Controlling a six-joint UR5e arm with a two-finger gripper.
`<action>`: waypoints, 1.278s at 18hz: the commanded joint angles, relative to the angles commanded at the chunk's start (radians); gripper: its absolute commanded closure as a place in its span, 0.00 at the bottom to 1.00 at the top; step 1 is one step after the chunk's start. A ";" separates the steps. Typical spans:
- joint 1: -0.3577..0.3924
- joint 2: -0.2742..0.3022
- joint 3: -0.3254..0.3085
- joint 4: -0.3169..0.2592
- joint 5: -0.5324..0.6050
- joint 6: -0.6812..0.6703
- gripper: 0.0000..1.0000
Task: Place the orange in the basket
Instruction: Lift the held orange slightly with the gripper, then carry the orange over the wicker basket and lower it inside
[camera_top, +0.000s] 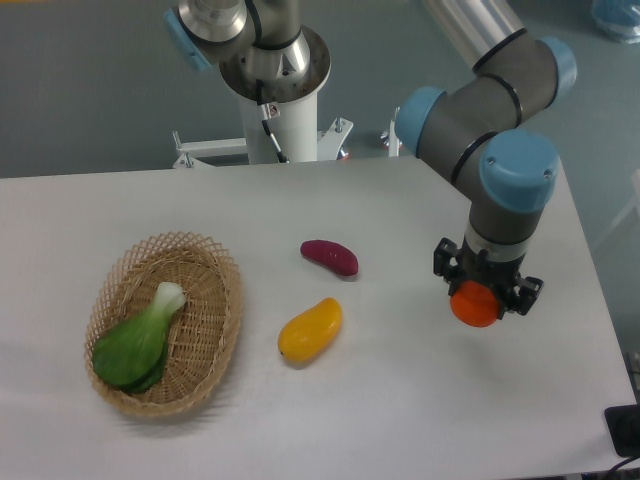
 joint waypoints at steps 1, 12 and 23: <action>-0.006 0.000 -0.002 0.000 -0.002 -0.011 0.23; -0.152 0.012 -0.054 0.017 0.003 -0.161 0.23; -0.363 0.028 -0.091 0.064 0.003 -0.318 0.23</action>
